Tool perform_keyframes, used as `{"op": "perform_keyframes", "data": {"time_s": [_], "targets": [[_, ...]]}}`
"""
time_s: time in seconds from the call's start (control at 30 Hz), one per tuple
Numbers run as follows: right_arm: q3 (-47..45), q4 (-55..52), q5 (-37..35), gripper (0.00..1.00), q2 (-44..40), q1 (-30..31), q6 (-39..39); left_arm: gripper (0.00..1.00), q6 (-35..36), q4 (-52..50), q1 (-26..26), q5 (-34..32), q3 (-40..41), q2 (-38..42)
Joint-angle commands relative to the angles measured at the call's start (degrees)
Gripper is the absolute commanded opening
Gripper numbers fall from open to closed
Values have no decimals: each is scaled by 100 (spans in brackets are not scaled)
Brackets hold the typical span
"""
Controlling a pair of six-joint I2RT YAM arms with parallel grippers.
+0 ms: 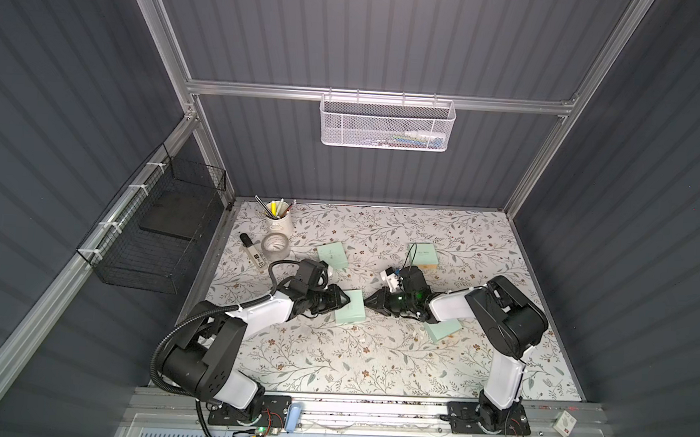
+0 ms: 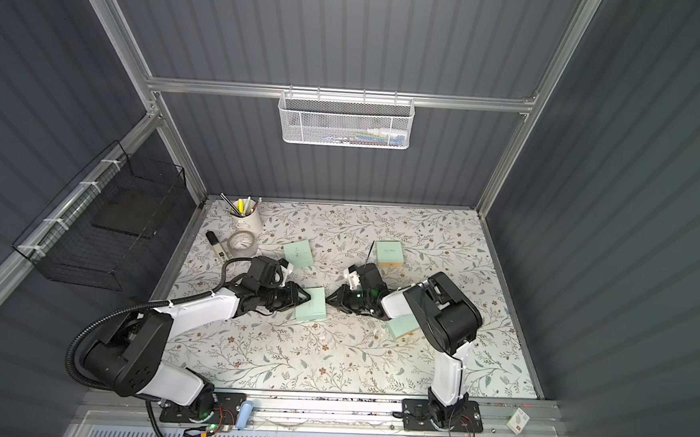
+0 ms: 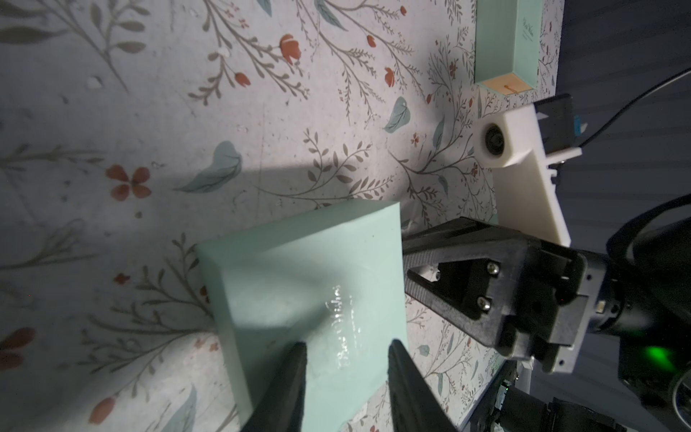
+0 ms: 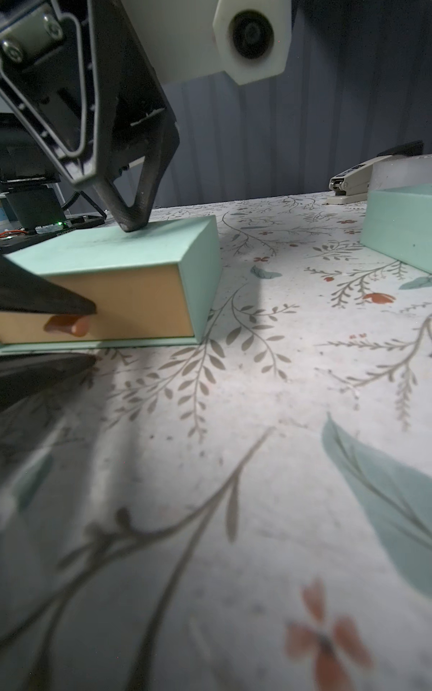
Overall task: Take out the earrings from the drawer-style jewelry box
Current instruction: Open the drawer in the jewelry box.
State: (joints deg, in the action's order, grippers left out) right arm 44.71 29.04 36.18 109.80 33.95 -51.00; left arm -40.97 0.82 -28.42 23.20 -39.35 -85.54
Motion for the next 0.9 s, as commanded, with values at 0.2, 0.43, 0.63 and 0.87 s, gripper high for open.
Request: {"op": "perform_keyframes", "data": {"time_s": [0.2, 0.43, 0.63, 0.87], "targets": [[52, 134, 125, 7, 28, 82, 10, 39, 71, -283, -5, -140, 92, -225], [-99, -97, -205, 0, -277, 76, 118, 40, 217, -535, -6, -288, 80, -275], [-309, -157, -498, 0, -470, 49, 109, 40, 317, -730, -5, -387, 69, -290], [-626, 129, -516, 0, -496, -85, -41, 40, 340, -749, -5, -391, 66, -345]]}}
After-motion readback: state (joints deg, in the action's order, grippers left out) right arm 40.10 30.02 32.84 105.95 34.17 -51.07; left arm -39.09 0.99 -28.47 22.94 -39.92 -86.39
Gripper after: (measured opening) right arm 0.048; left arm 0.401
